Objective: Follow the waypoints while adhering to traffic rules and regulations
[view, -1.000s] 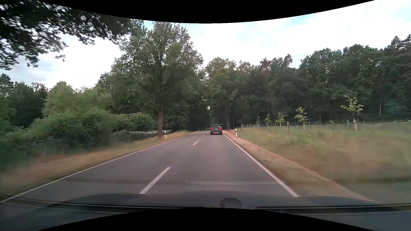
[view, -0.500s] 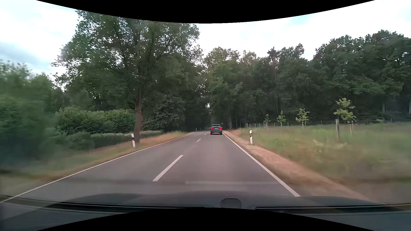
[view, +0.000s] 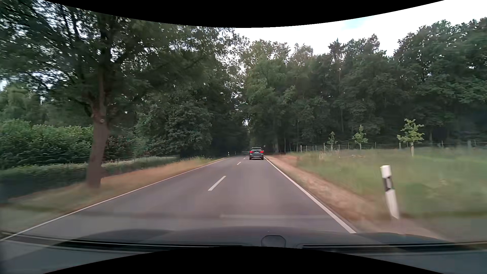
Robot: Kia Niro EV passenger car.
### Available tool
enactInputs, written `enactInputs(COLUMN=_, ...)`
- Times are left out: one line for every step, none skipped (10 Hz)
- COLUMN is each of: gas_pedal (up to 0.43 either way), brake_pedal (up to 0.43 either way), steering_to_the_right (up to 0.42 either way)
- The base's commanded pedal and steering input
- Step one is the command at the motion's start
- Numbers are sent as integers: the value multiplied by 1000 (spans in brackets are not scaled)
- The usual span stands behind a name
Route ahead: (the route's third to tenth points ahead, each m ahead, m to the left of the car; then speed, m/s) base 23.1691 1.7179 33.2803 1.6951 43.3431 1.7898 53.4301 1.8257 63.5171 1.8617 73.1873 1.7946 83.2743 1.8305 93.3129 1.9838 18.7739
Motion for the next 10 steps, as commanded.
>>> enactInputs(gas_pedal=130, brake_pedal=0, steering_to_the_right=-3)
enactInputs(gas_pedal=130, brake_pedal=0, steering_to_the_right=-3)
enactInputs(gas_pedal=130, brake_pedal=0, steering_to_the_right=-3)
enactInputs(gas_pedal=130, brake_pedal=0, steering_to_the_right=-3)
enactInputs(gas_pedal=130, brake_pedal=0, steering_to_the_right=-3)
enactInputs(gas_pedal=130, brake_pedal=0, steering_to_the_right=-3)
enactInputs(gas_pedal=130, brake_pedal=0, steering_to_the_right=-3)
enactInputs(gas_pedal=130, brake_pedal=0, steering_to_the_right=-3)
enactInputs(gas_pedal=130, brake_pedal=0, steering_to_the_right=-3)
enactInputs(gas_pedal=130, brake_pedal=0, steering_to_the_right=-3)
